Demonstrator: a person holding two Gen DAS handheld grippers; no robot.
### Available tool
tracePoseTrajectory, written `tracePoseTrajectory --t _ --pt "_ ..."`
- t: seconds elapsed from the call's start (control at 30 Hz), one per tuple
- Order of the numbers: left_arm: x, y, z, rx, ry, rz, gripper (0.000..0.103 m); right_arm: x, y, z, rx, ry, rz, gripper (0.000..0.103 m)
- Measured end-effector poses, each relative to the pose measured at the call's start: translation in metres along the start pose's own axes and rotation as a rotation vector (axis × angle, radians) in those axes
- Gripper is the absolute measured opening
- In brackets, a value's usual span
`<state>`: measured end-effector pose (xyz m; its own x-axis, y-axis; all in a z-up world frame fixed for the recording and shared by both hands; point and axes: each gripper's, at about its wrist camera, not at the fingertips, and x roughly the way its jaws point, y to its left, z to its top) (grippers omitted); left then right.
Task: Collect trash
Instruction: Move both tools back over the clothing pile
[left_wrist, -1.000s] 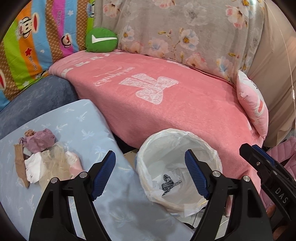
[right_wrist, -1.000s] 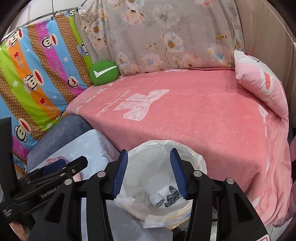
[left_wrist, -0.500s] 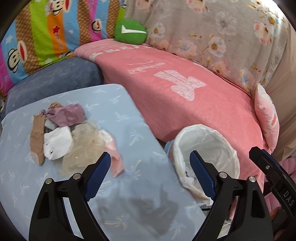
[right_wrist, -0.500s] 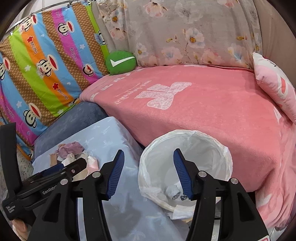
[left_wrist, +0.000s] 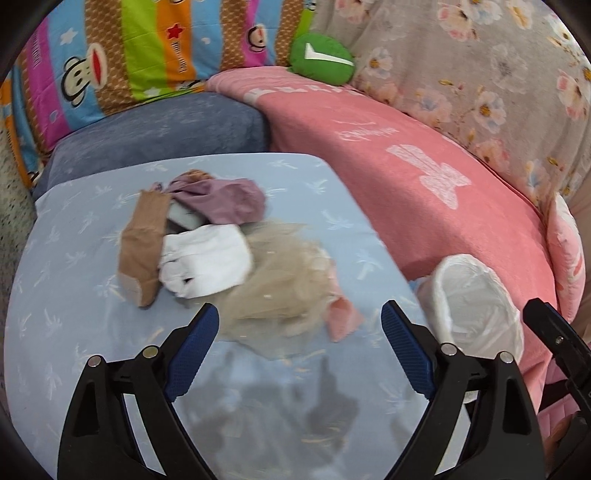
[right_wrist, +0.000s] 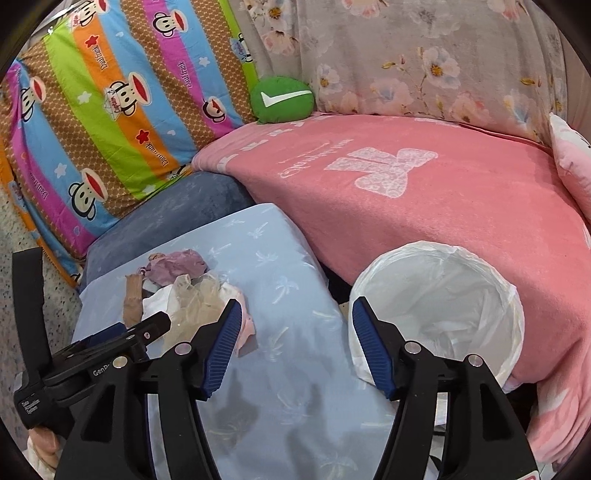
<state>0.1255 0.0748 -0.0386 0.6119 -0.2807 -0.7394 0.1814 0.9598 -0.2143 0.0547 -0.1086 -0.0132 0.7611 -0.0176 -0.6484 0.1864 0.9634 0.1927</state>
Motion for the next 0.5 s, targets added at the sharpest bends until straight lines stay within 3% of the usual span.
tracePoseTrajectory --t 0.3,0.5 --pt "0.012 0.092 0.006 -0.124 0.015 0.122 0.089 0.048 0.059 0.002 -0.056 0.063 0.070 0.062" --pt "0.032 0.136 0.016 -0.184 0.040 0.160 0.089 0.094 0.092 0.002 -0.052 0.123 0.104 0.062"
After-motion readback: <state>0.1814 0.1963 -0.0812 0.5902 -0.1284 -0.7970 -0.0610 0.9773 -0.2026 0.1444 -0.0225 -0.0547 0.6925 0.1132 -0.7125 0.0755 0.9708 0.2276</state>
